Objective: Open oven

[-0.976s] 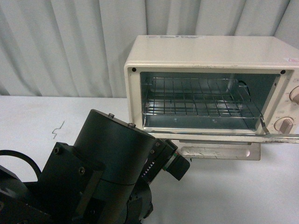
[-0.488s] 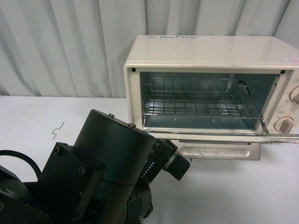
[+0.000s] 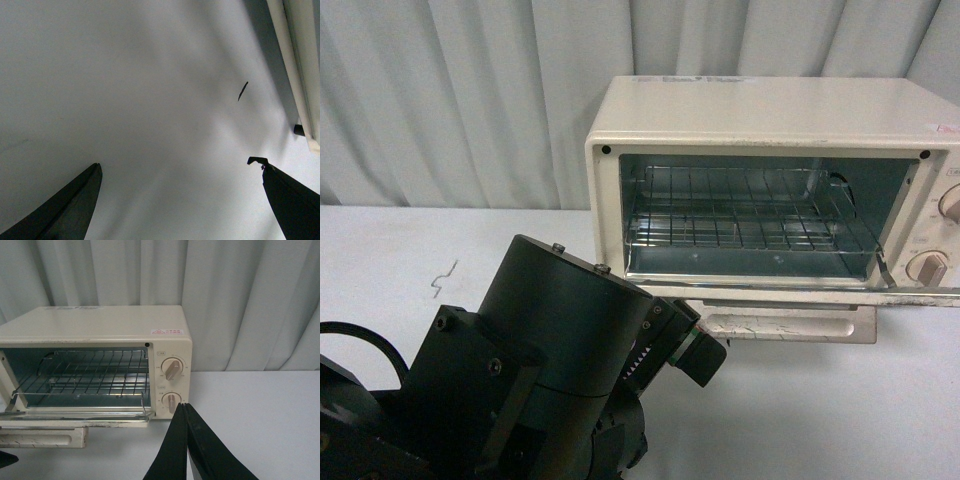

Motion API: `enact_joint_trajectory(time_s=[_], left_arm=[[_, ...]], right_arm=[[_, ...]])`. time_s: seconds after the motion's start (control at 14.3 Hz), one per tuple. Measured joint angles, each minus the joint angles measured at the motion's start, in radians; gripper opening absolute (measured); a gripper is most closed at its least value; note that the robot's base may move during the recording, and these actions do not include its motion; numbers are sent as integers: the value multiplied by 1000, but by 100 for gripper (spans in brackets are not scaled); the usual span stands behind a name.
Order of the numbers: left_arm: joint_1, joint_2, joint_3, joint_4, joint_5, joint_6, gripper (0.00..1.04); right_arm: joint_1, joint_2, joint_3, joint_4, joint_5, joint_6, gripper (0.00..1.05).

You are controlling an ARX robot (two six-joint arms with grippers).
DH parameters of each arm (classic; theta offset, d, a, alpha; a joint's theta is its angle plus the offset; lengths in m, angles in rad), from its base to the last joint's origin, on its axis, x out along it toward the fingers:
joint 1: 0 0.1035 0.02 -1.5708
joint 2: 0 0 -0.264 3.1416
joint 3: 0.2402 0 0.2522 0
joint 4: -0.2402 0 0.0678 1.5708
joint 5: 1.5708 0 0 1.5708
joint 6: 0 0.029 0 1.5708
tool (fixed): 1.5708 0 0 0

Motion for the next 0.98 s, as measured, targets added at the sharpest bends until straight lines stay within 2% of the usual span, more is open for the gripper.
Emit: enact_joint_trajectory(time_s=[0.63, 0.7, 0.98], left_arm=[[0, 0, 0, 0, 0, 0, 98], [0, 0, 0, 0, 3, 0, 98], [0, 0, 0, 0, 0, 0, 98]], right_arm=[[0, -170, 0, -169, 0, 0, 2], [0, -331, 0, -333, -1, 0, 2], [0, -334, 0, -338, 0, 0, 2]])
